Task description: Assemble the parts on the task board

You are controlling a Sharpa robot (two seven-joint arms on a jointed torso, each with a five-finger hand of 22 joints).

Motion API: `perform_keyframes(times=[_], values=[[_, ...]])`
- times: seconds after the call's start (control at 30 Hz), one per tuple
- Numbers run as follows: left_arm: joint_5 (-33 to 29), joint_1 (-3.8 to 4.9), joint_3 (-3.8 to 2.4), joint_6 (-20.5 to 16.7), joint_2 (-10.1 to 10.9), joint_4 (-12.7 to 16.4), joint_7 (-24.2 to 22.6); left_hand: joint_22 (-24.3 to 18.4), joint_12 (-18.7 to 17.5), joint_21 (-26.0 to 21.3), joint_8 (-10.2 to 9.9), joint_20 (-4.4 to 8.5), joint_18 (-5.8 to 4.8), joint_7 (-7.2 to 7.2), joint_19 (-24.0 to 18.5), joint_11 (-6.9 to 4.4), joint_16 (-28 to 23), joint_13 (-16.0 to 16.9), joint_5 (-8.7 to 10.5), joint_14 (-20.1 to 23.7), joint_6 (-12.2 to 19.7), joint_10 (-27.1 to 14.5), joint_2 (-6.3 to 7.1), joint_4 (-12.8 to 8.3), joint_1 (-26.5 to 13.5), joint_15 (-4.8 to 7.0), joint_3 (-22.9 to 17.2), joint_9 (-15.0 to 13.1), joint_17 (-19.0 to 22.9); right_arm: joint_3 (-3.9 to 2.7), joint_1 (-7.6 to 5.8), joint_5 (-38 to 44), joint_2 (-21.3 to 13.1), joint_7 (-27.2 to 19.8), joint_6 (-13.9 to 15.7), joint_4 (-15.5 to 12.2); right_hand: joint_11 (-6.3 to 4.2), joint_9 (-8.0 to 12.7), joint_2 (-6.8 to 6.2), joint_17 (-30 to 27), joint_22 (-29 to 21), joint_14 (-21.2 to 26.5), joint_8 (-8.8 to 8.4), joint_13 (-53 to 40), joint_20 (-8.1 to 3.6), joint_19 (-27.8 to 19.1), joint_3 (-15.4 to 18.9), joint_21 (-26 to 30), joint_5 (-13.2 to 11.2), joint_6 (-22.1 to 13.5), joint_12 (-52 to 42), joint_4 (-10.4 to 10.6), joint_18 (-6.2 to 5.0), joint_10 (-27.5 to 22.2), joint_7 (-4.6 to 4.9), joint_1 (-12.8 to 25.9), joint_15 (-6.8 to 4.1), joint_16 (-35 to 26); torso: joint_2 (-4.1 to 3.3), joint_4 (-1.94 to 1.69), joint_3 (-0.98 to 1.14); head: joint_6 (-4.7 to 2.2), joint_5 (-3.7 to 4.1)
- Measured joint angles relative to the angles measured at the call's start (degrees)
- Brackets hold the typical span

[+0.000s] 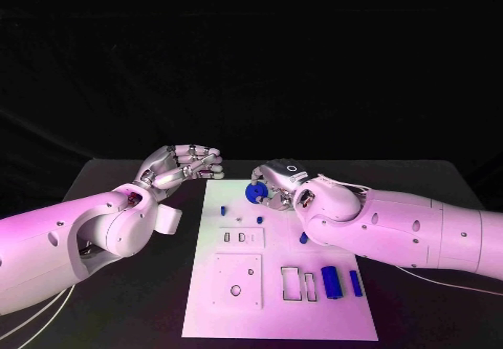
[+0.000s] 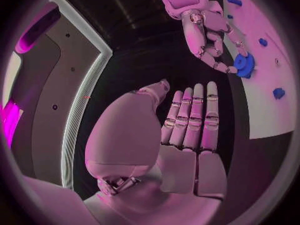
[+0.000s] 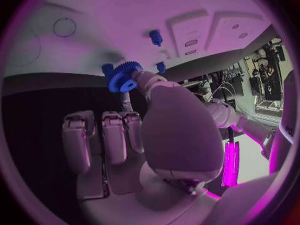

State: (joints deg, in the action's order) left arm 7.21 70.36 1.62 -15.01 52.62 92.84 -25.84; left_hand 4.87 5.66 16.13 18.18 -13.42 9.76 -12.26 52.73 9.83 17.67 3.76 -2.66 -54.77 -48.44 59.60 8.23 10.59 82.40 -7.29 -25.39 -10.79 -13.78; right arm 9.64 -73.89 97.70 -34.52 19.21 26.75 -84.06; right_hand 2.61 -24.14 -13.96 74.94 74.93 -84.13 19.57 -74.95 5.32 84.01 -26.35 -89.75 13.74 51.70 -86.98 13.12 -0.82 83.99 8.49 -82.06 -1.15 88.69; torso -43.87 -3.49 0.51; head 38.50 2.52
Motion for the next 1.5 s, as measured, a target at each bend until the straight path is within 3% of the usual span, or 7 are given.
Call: perform_keyframes(times=[0.9,1.1,1.2,1.3,1.43,1.5], values=[[0.00,0.00,0.00,0.22,-0.15,-0.11,0.07,-0.04,0.00,0.00,0.00,0.00,0.00,0.00,0.00,0.00,0.00,0.00,0.00,0.00,0.00,0.00,0.00,0.00,0.00,0.00,0.00,0.04,0.01,0.07,1.29,0.60,1.96,0.40,-1.39,2.71,0.01,0.00,-0.45,-0.02,-0.02,0.00,0.08,0.02,0.01,0.00,-0.08,0.00,-0.37,0.53,0.00,-0.09,0.00,0.00,-0.12,0.89,0.01,0.00,0.12,0.04,0.08,0.51,-0.12],[0.00,0.00,0.00,0.23,-0.12,-0.10,0.09,-0.19,-0.52,-0.26,0.00,0.00,0.00,0.00,0.00,0.00,-0.39,0.00,0.00,0.21,0.00,0.00,0.00,-0.16,0.00,-0.21,-0.16,0.04,-0.10,0.06,1.32,0.61,2.17,0.41,-1.62,3.09,0.36,-0.39,-1.24,-0.02,-0.02,0.02,-2.14,0.02,0.01,0.00,-0.26,0.00,-0.36,0.17,0.92,-0.26,0.00,0.05,-0.45,2.64,0.03,0.00,0.12,0.04,0.07,0.54,-0.12],[0.00,0.00,0.00,0.24,-0.11,-0.10,0.11,-0.19,-0.52,-0.26,0.00,0.00,0.00,0.00,0.00,0.00,-0.39,0.00,0.00,0.21,0.00,0.00,0.00,-0.16,0.00,-0.20,-0.16,0.04,-0.10,0.09,1.37,0.60,2.21,0.42,-1.71,3.22,1.30,-0.01,-1.12,-0.02,-0.02,0.20,-4.09,0.02,0.26,0.00,-0.04,0.00,-0.30,-2.44,1.25,-0.02,-0.01,0.03,0.45,4.46,0.85,0.00,0.12,0.05,0.07,0.54,-0.12],[0.00,0.00,0.00,0.25,-0.09,-0.09,0.12,-0.19,-0.52,-0.26,0.00,0.00,0.00,0.00,0.00,0.00,-0.39,0.00,0.00,0.21,0.00,0.00,0.00,-0.16,0.00,-0.20,-0.16,0.04,-0.10,0.12,1.39,0.52,2.25,0.41,-1.73,3.29,1.44,0.52,-1.88,-0.03,-0.03,0.12,-5.42,0.02,0.65,0.00,1.20,0.00,-0.21,-3.59,1.47,0.99,-0.01,-0.07,0.91,5.34,1.16,0.00,0.12,0.06,0.07,0.55,-0.12],[0.00,0.00,0.00,0.26,-0.07,-0.09,0.15,-0.19,-0.52,-0.26,0.00,0.00,0.00,0.00,0.00,0.00,-0.39,0.00,0.00,0.21,0.00,0.00,0.00,-0.16,0.00,-0.20,-0.16,0.04,-0.09,0.12,1.39,0.30,2.23,0.30,-1.79,3.29,1.70,0.28,-0.75,-0.03,-0.03,0.21,-6.39,0.03,1.05,0.00,6.97,0.01,-0.20,-3.59,1.47,2.92,-0.01,0.04,0.91,6.74,1.25,0.00,0.13,0.07,0.07,0.55,-0.12],[0.00,0.01,0.00,0.27,-0.05,-0.09,0.16,-0.19,-0.52,-0.26,0.00,0.00,0.00,0.00,0.00,0.00,-0.39,0.00,0.00,0.21,0.00,0.00,0.00,-0.16,0.00,-0.20,-0.16,0.04,-0.09,0.11,1.39,0.08,2.15,0.22,-1.90,3.25,1.70,0.01,0.43,-0.03,-0.03,0.21,-6.72,0.03,1.05,-0.01,9.43,0.00,-0.20,-3.16,1.47,3.46,-0.01,0.04,0.75,8.69,1.25,0.00,0.13,0.07,0.07,0.55,-0.12]])
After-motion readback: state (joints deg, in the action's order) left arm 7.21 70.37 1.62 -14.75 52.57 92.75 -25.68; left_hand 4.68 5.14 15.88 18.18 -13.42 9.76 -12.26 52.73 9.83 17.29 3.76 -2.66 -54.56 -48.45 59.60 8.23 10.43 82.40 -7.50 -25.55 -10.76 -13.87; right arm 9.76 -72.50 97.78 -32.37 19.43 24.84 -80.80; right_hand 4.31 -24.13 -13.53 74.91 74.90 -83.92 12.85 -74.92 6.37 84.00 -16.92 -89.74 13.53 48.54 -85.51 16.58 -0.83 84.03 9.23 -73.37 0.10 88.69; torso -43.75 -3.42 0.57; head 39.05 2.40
